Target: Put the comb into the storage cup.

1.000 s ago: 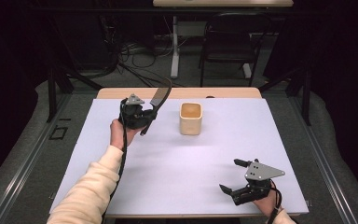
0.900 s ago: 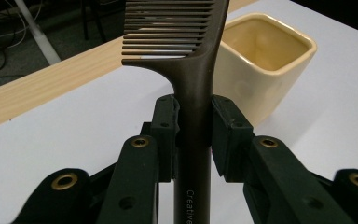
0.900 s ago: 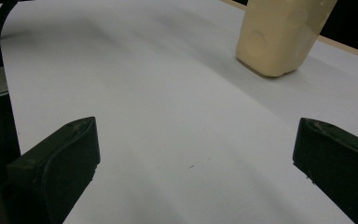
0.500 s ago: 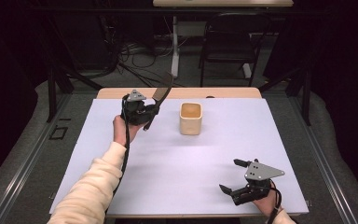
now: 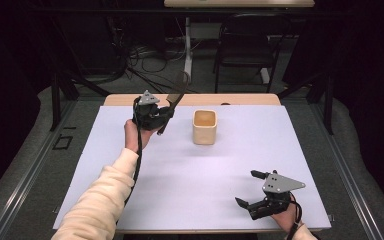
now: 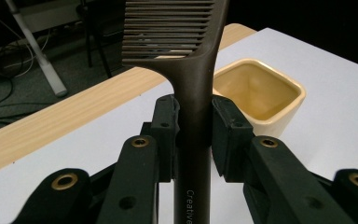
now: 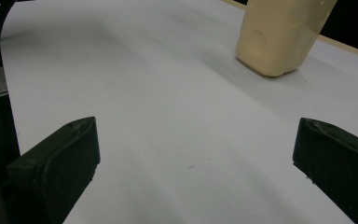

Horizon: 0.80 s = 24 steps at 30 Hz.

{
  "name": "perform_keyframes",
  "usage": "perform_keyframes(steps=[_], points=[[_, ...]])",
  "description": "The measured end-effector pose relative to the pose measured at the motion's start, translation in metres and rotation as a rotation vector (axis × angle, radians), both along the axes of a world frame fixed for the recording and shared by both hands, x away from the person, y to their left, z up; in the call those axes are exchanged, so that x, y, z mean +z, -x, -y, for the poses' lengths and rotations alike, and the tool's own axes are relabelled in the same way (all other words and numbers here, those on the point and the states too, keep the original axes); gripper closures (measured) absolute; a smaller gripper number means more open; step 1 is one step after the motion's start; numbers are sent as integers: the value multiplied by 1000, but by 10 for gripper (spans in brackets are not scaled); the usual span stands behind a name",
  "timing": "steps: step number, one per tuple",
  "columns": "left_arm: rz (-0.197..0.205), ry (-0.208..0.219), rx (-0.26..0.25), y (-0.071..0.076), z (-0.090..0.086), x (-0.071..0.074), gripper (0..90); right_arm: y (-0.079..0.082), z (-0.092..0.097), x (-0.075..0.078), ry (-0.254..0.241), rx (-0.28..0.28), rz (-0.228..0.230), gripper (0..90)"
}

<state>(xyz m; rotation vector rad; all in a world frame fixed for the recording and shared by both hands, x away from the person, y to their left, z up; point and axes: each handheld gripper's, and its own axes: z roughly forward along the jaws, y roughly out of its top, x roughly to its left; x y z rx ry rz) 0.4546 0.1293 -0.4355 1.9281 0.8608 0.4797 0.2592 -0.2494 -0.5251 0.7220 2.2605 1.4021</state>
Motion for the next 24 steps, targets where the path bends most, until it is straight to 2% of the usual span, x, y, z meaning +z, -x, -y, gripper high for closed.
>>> perform_keyframes(steps=[24], points=[[54, 37, -16, -12, 20, 16, 722, 0, 0, 0, -1, 3, -2, 1]])
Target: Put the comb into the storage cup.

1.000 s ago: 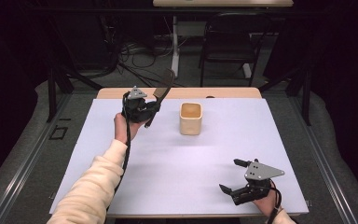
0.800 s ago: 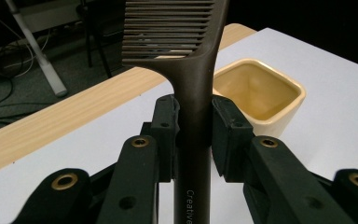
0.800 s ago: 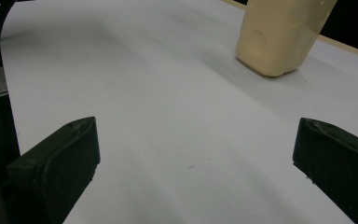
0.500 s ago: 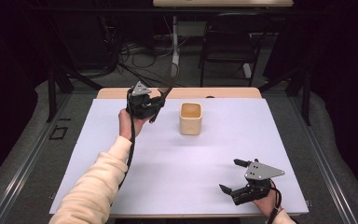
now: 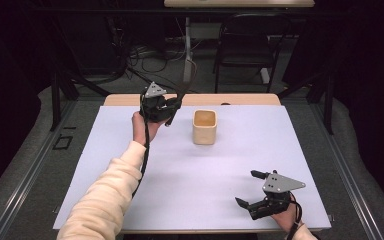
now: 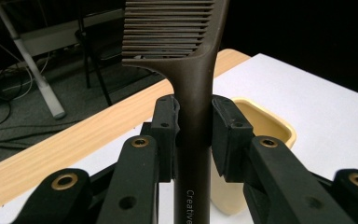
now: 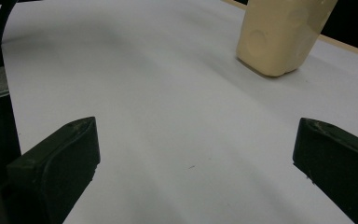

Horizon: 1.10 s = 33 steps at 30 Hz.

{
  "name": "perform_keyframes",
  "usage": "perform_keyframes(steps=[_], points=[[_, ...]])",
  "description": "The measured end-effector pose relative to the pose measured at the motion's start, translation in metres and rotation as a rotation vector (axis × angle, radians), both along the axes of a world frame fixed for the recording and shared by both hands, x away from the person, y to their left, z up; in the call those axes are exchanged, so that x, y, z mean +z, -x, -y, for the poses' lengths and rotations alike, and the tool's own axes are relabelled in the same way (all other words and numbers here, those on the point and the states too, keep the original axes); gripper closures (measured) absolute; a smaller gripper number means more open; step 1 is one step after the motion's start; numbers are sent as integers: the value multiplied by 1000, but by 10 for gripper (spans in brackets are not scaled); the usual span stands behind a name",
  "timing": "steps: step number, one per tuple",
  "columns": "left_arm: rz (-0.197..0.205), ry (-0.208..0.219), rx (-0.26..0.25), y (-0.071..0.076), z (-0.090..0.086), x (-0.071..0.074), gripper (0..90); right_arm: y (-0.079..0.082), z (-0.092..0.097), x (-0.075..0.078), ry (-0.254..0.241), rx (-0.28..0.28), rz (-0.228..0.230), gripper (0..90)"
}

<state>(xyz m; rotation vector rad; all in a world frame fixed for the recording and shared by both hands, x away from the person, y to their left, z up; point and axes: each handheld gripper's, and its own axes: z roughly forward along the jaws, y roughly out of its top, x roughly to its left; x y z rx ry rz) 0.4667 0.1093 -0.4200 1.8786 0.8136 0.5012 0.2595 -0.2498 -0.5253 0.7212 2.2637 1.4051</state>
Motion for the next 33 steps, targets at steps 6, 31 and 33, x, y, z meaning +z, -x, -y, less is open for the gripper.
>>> perform_keyframes(steps=[6, 31, 33], points=[[5, 15, -6, -3, 6, 0, 722, 0, 0, 0, 1, -1, -1, 1], [21, 32, -51, -12, 28, 8, 722, 0, 0, 0, 0, 5, -2, 1], [28, 34, -52, -12, 30, 9, 722, 0, -1, 0, 0, 5, -3, 1]])
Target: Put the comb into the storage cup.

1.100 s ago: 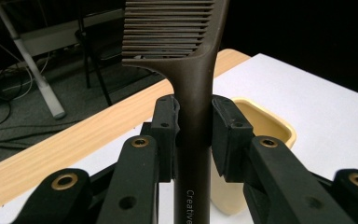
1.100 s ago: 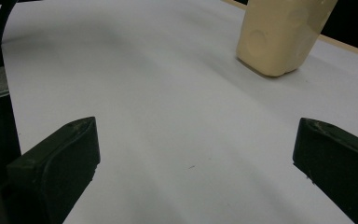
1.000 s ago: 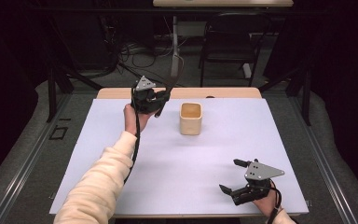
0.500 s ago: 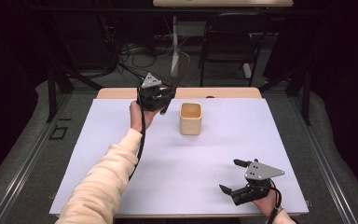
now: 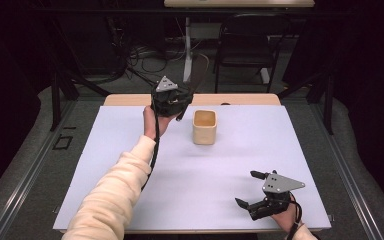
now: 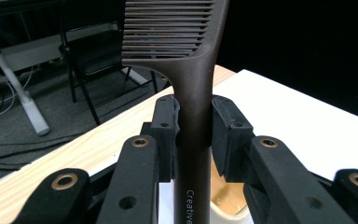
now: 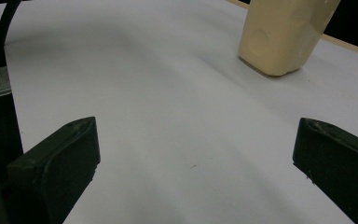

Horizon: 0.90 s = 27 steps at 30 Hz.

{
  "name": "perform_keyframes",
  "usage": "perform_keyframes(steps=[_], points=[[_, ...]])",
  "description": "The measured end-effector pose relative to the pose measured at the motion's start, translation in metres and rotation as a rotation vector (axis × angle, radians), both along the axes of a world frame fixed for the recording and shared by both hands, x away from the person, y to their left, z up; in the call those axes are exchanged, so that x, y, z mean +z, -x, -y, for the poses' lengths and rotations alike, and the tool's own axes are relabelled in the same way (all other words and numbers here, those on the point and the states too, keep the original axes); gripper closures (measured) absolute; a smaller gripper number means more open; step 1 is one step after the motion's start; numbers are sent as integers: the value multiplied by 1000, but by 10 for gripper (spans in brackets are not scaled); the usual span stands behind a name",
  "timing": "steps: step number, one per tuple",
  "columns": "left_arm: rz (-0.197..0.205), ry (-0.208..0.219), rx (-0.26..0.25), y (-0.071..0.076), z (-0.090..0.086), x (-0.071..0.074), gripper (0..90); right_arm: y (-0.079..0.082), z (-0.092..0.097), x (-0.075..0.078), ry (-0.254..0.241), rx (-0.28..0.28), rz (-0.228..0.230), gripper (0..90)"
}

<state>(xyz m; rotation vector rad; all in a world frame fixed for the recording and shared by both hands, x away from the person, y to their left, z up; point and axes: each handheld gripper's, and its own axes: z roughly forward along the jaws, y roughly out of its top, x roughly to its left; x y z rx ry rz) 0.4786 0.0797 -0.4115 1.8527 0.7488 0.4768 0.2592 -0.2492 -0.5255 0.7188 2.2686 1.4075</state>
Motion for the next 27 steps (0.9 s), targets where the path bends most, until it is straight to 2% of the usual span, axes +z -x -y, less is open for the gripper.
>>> perform_keyframes(steps=[11, 27], points=[[4, 11, -13, -4, 8, -4, 722, 0, 0, 0, 0, 2, 2, 2], [40, 25, -19, -9, 27, 0, 722, 0, 0, 0, 0, 4, 2, 1]])
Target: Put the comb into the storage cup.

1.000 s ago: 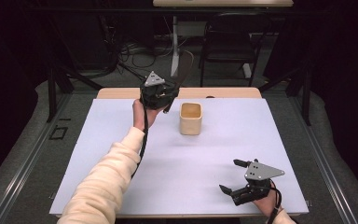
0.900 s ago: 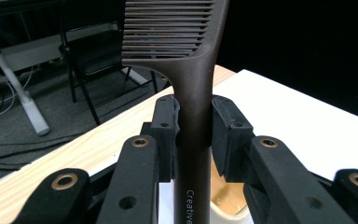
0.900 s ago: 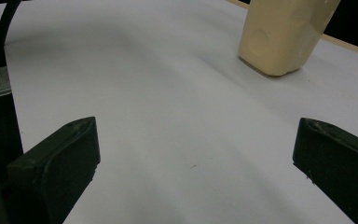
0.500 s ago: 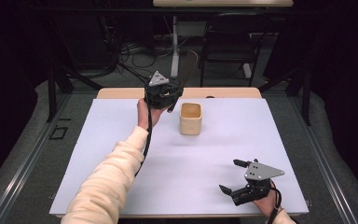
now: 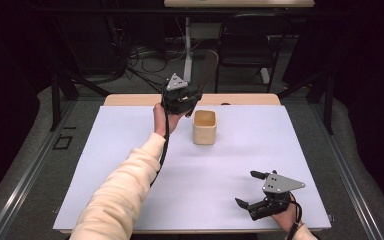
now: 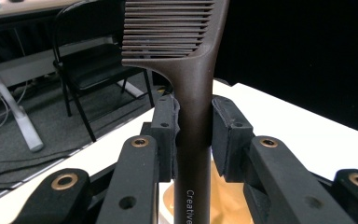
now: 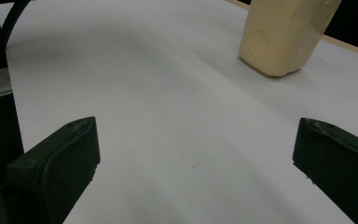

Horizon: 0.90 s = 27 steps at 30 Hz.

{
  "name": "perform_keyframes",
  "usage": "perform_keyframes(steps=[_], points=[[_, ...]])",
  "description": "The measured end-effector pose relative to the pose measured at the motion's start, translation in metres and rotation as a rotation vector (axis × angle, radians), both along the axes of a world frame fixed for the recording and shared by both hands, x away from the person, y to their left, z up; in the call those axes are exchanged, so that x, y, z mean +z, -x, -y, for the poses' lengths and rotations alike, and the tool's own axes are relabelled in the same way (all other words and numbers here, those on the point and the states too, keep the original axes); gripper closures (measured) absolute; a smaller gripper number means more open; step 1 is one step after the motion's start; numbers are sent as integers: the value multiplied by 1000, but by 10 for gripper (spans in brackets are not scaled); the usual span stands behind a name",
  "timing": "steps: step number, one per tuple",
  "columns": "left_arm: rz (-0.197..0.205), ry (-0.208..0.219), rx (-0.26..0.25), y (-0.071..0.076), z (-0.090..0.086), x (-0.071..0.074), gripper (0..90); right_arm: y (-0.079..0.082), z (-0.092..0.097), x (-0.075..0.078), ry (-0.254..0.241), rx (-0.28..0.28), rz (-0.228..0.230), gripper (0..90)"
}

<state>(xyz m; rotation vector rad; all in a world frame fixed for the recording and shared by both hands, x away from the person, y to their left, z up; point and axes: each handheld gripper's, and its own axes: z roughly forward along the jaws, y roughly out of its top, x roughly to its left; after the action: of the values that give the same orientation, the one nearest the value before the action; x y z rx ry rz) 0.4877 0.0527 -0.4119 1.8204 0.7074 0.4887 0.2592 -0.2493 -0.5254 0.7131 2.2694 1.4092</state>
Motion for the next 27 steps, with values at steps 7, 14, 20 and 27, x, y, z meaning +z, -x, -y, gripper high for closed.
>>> perform_keyframes(steps=[7, 14, 20, 27], points=[[11, 9, -6, -1, 8, 0, 722, 0, 0, 0, 1, -1, 1, 2], [13, 12, -7, -5, 16, -6, 722, 0, 0, 0, 3, -3, -3, 2], [23, 12, -8, -6, 23, -8, 722, 0, 0, 0, 7, 1, -5, 2], [30, 20, -23, -7, 30, -11, 722, 0, 0, 0, 7, 2, -7, 1]])
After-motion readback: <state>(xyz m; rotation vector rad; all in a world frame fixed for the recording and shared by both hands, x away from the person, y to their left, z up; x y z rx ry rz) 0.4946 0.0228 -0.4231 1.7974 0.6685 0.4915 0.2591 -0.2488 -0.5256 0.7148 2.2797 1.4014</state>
